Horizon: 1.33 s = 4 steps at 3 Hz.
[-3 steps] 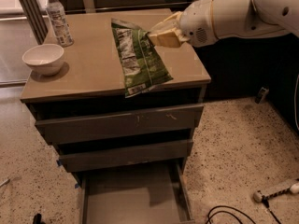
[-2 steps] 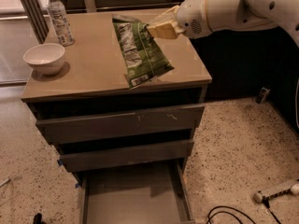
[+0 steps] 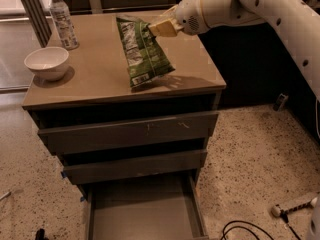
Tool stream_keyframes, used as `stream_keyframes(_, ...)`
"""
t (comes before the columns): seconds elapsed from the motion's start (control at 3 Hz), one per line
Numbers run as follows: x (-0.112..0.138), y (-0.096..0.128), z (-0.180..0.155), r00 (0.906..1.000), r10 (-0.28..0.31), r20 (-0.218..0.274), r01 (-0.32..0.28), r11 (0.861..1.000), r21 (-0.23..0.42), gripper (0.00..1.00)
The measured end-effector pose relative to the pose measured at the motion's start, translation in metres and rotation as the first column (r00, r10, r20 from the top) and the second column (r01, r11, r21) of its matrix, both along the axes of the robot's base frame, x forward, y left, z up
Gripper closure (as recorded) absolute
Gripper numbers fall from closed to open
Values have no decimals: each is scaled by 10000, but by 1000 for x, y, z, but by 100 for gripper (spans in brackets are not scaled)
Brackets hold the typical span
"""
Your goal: Pick green jalapeno chip bag from bottom drawer and place on counter
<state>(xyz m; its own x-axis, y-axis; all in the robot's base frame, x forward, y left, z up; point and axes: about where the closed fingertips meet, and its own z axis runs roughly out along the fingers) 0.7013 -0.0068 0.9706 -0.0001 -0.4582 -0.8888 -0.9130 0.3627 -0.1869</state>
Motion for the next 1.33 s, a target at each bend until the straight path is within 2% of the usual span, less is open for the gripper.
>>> stream_keyframes(0.67, 33, 14, -37, 9993, 259, -257, -290, 9912, -1288, 100)
stream_keyframes(1.0, 47, 19, -54, 9970, 745, -228, -777, 9739, -2134, 100)
stream_keyframes(1.33, 54, 21, -59, 9893, 1453, -130, -1417, 9361, -3218, 100)
